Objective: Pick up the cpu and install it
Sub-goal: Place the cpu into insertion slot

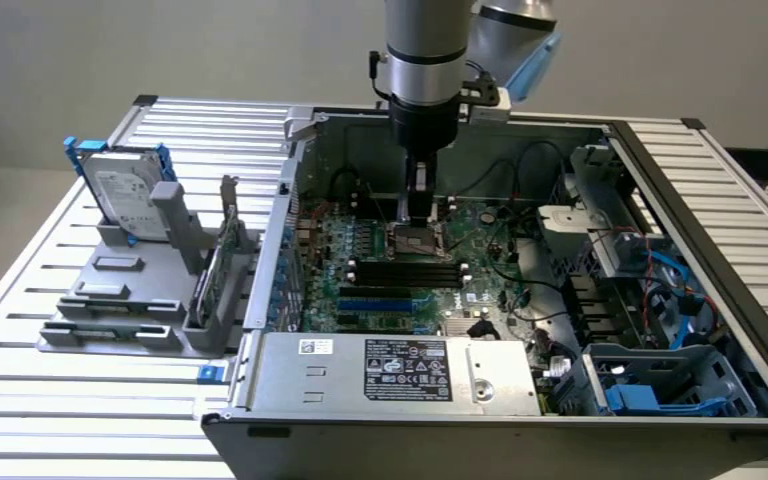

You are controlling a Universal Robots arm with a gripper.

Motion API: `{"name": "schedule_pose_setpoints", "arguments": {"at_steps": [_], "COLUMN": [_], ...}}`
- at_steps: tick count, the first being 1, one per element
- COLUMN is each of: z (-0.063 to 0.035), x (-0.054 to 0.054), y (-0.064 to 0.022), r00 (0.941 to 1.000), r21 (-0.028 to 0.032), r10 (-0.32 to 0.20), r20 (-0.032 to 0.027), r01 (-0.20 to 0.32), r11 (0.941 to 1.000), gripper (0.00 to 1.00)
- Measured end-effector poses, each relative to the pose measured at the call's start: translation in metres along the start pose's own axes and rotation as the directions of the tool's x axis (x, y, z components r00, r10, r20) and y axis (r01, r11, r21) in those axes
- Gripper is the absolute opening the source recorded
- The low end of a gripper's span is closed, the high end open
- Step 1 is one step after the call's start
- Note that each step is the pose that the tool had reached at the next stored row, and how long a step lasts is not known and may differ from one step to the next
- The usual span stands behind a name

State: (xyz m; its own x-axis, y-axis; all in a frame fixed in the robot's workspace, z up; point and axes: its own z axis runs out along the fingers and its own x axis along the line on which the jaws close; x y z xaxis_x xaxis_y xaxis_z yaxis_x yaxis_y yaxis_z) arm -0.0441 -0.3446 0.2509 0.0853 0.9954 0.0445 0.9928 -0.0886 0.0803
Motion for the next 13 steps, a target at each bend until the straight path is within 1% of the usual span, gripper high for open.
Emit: {"name": "schedule_pose_setpoints", "arguments": {"at_steps": [2, 8, 13], "z": [0.0037, 0.0144, 0.022], "x": [0.0, -0.001, -0.001], "y": [-0.0005, -0.0017, -0.0024], "r00": [1.0, 0.9997, 0.9983], "r21": [-0.0033, -0.0091, -0.0116], "r10": [-0.005, -0.026, -0.058], "r20": [-0.0008, -0.0029, -0.0057], "r01": [0.005, 0.026, 0.058], "r11": [1.0, 0.9996, 0.9983], "gripper": [0.55, 0.55, 0.55]}}
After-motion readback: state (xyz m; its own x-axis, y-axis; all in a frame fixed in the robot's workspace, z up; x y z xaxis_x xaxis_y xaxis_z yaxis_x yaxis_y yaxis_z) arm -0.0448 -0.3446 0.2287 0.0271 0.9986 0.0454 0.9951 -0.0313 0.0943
